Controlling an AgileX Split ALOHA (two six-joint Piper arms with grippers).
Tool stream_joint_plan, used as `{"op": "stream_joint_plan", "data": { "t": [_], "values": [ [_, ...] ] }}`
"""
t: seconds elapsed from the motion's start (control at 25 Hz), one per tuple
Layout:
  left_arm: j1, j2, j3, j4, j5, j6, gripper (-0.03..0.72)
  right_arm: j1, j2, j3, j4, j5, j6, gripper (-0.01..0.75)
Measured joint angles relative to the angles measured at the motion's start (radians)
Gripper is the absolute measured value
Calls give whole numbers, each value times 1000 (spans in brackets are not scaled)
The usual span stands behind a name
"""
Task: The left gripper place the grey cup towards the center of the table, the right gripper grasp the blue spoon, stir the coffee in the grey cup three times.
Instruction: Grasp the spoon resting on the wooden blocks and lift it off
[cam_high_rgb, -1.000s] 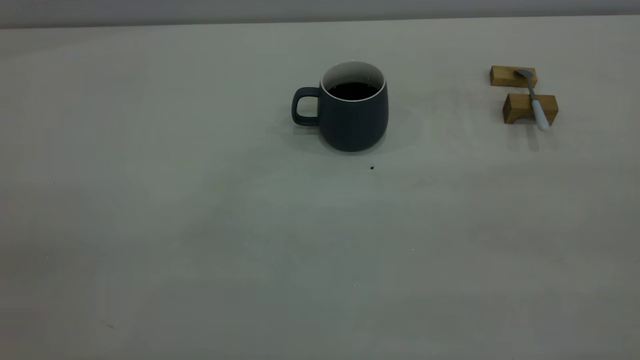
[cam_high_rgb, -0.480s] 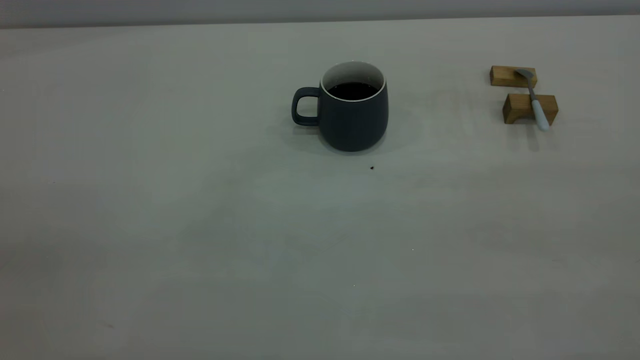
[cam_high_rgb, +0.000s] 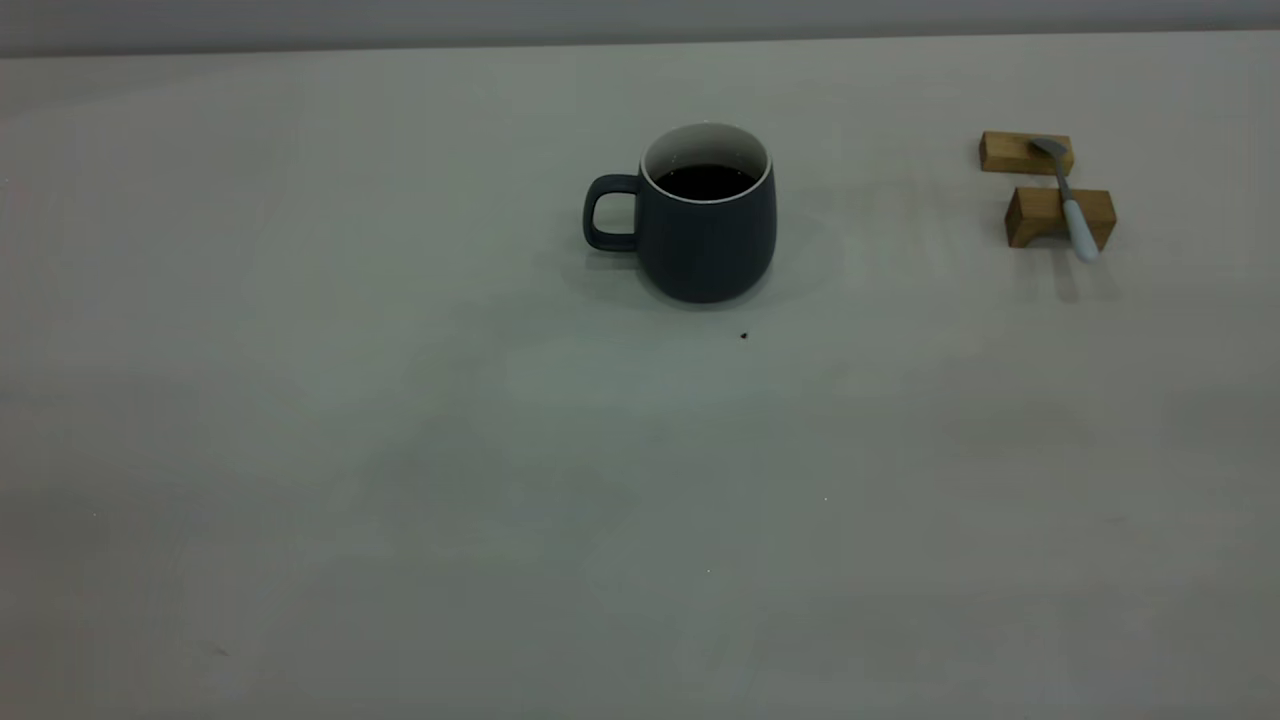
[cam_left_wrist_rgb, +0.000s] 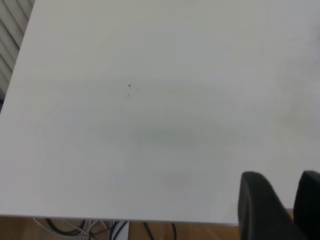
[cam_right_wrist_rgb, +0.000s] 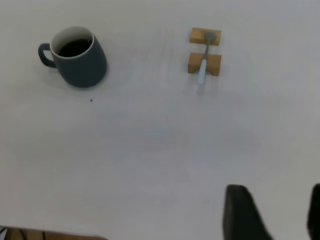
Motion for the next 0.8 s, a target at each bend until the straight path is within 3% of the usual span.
{"op": "stream_joint_plan", "data": {
  "t": [0.2,0.28,0.48,0.8],
  "values": [
    [0,0,0,0,0,0,243,0,359,-110,6,-129,2,575],
    [0,0,0,0,0,0,243,0,501,-144,11,-185,2,615],
    [0,0,0,0,0,1,243,0,884,-228,45,-304,-27,623],
    [0,0,0,0,0,1,243,0,1351,-382,98,-371,-183,623]
  ]
}}
